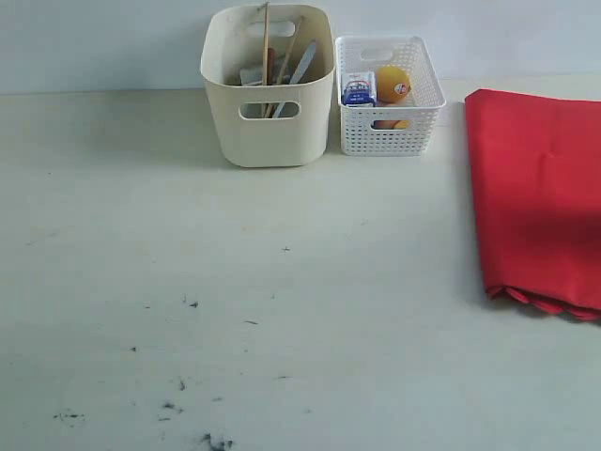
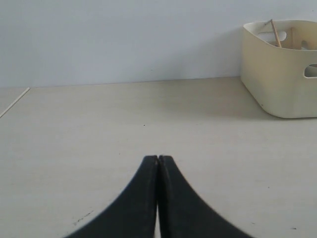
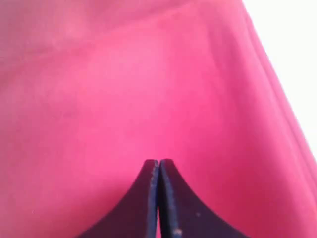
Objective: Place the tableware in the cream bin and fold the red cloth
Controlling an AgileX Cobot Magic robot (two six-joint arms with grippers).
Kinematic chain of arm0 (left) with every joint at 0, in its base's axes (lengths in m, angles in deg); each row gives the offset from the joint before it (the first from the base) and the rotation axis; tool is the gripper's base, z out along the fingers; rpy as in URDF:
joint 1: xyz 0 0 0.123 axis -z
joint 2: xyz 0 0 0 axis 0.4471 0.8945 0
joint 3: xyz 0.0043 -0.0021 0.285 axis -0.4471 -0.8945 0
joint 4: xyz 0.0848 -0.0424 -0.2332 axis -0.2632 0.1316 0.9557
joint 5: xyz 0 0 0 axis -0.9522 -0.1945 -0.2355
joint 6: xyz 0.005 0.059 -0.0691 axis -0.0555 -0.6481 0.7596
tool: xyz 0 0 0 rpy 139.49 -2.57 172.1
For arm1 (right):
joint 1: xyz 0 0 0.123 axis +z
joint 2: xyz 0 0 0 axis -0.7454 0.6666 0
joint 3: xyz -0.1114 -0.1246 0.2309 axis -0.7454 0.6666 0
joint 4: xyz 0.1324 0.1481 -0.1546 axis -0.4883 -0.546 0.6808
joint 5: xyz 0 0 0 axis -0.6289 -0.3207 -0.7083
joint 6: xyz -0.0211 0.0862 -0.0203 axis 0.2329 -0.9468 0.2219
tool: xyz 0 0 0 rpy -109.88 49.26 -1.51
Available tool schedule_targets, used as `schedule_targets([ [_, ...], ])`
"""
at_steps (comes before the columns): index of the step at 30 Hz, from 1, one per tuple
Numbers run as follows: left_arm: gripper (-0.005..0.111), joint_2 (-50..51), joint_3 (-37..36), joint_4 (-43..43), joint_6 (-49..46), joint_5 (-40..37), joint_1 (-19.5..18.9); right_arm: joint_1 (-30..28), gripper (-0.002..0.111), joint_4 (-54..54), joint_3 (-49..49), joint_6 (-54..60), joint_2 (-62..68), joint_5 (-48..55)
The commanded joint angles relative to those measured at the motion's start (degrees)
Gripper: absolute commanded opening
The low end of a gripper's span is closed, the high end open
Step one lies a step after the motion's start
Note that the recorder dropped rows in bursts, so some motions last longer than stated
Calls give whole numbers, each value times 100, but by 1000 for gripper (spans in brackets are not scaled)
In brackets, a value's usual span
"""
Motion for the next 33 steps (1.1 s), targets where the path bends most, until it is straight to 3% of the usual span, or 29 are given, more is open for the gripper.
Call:
schedule_targets([
  [1, 3, -32, 5, 32, 36, 9, -18, -105, 0, 9, -241, 170, 309, -230],
  [8, 3, -32, 5, 32, 36, 9, -18, 385, 0, -1372, -1348, 2157, 1387, -112],
  [14, 3, -32, 5, 32, 36, 9, -18, 545, 0, -1867, -2166, 2252, 1344, 807],
  [18, 3, -32, 5, 32, 36, 9, -18, 468, 0, -1877, -1674, 2229, 321, 1122],
  [21, 3, -32, 5, 32, 36, 9, -18, 478, 0, -2164, -635, 2202, -342, 704],
  [25, 3, -32, 5, 32, 36, 9, -18, 643, 0, -2190, 242, 2513, -206, -175],
  [29, 3, -32, 5, 32, 36, 9, -18, 1051, 0, -2175, -72, 2658, 289, -433],
  [33, 3, -32, 5, 32, 36, 9, -18, 1108, 0, -2175, -512, 2658, 687, -423],
])
